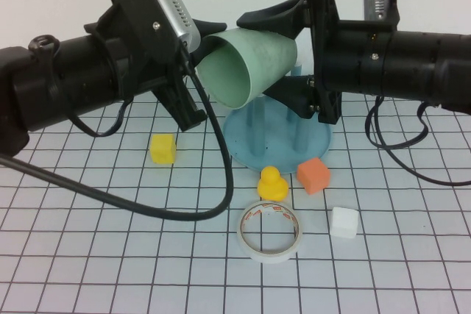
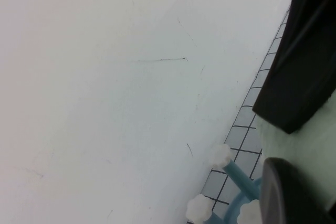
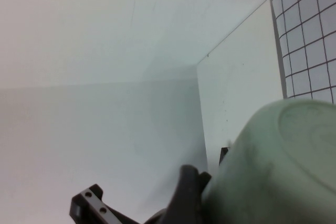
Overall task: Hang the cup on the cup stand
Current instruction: Adjust the cup with two arms, then place the cup on the cup holder
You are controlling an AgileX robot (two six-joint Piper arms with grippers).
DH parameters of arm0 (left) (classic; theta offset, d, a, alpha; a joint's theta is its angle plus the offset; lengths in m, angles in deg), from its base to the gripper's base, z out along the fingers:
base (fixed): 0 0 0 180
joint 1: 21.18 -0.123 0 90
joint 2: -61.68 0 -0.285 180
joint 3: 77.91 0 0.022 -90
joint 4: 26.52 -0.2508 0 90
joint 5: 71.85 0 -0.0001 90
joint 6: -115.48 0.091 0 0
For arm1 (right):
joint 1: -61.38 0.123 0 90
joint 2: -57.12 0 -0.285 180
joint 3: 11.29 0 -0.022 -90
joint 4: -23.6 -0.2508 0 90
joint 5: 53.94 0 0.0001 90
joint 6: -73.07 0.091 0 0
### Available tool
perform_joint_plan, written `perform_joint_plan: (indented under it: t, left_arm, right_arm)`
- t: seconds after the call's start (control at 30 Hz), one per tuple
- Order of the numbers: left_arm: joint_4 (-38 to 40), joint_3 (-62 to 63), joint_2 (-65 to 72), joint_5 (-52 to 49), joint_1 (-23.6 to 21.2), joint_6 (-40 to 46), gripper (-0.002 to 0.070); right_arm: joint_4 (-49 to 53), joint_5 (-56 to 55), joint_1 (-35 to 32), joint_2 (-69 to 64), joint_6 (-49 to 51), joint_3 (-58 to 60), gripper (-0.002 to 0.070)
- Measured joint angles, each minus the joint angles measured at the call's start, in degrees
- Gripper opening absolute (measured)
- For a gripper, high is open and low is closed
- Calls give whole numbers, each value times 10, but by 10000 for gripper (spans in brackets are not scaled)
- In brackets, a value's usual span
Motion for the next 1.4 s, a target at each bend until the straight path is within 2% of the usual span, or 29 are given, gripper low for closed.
perform_joint_plan:
  t: [0.23,0.3,0.37,0.43,0.53,0.63,0.7,0.8,0.83,0.97,1.07,1.17,1.3,1.4]
  left_arm:
    - [0,0,0,1,0,-4,10]
    - [0,0,0,2,0,-6,42]
    - [0,0,0,5,0,-6,110]
    - [0,0,-1,6,0,-7,218]
    - [0,0,-10,23,0,-19,436]
    - [-1,0,-27,54,0,-45,577]
    - [-4,-1,-40,73,0,-71,616]
    - [-9,-4,-65,93,0,-118,636]
    - [-18,-8,-91,100,0,-159,639]
    - [-75,-28,-160,106,0,-277,638]
    - [-137,-70,-211,107,0,-367,595]
    - [-189,-129,-266,107,0,-441,447]
    - [-224,-226,-351,117,0,-517,127]
    - [-234,-289,-426,121,0,-585,38]
  right_arm:
    - [-1,-2,0,0,-4,0,628]
    - [-1,-2,0,0,-14,0,628]
    - [-1,-2,0,0,-32,0,626]
    - [-1,-3,1,0,-54,0,625]
    - [-1,-7,1,0,-93,0,624]
    - [-4,-7,0,0,-134,-4,624]
    - [-10,-2,-5,0,-156,-9,624]
    - [-19,8,-19,5,-199,-19,624]
    - [-15,5,-34,10,-249,-24,617]
    - [-5,-8,-59,21,-373,-24,616]
    - [-4,-7,-67,42,-470,-24,616]
    - [-3,-3,-68,65,-564,-24,616]
    - [-3,0,-68,77,-689,-24,615]
    - [0,0,-68,77,-759,-24,615]
